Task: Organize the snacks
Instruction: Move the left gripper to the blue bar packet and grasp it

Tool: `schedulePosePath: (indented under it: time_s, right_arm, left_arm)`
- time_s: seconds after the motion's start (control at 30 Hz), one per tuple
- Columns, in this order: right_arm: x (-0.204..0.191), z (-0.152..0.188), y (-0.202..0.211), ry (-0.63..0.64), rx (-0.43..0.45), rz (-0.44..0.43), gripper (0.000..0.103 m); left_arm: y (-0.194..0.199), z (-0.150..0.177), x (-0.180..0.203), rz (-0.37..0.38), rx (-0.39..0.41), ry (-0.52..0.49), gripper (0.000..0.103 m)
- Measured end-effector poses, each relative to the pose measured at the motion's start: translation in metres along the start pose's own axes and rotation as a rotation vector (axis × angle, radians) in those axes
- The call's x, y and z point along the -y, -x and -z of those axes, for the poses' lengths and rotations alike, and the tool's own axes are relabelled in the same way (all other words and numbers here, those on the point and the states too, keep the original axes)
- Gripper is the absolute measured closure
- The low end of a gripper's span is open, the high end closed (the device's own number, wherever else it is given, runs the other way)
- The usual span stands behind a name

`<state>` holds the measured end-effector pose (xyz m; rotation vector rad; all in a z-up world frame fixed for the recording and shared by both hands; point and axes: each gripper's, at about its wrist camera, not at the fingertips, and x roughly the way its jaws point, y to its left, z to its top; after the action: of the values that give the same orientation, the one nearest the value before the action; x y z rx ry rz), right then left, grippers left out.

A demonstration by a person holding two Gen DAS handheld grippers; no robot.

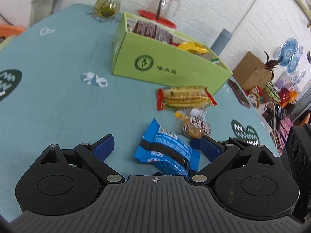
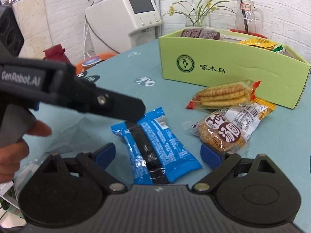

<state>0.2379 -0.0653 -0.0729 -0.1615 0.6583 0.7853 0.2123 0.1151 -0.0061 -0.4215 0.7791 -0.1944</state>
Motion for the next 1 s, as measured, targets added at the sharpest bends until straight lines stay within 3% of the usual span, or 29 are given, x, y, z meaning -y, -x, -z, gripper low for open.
schedulePosePath:
  time_s: [0.17, 0.5, 0.9, 1.0]
  right_arm:
    - [-0.021, 0.007, 0.007, 0.041, -0.012, -0.062, 0.009]
    - [-0.032, 0.012, -0.003, 0.095, 0.026, 0.063, 0.009]
    - [-0.023, 0.003, -0.005, 0.062, 0.014, 0.04, 0.009]
    - [-0.021, 0.006, -0.005, 0.081, 0.025, 0.039, 0.01]
  left_arm:
    - [-0.005, 0.007, -0.006, -0.012, -0.019, 0.021, 0.019]
    - [-0.016, 0.009, 0.007, -0.061, -0.029, -0.019, 0.019]
    - [-0.019, 0.007, 0.009, -0.049, -0.033, -0.031, 0.018]
    - [-0.022, 0.009, 0.014, -0.049, -0.03, -0.058, 0.026]
